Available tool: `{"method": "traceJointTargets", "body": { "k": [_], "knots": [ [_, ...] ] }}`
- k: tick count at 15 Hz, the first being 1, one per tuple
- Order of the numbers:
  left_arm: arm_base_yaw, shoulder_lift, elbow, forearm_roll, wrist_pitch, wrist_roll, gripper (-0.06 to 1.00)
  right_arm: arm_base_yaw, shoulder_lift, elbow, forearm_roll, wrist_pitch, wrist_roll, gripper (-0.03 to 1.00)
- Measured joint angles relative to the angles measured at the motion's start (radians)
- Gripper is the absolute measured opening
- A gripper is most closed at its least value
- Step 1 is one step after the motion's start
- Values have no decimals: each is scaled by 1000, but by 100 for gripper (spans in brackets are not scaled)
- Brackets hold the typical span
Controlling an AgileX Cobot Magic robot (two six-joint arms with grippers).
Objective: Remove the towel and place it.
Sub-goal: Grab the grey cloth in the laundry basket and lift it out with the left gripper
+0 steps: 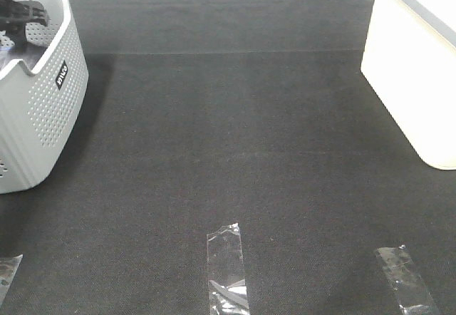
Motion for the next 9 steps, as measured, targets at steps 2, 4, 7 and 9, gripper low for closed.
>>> {"method": "traceJointTargets", "body": {
  "k": [2, 4, 7, 9],
  "knots": [
    [0, 3, 0, 10, -36, -13, 51, 0, 0, 0, 0, 0, 0, 50],
    [0, 24, 0, -38, -85, -13, 51, 0, 0, 0, 0, 0, 0, 50],
    [0, 44, 0, -49, -108, -13, 51, 0, 0, 0, 0, 0, 0, 50],
    [0, 60, 0, -69, -132, -13, 51, 0, 0, 3, 0, 0, 0, 50]
  ]
}}
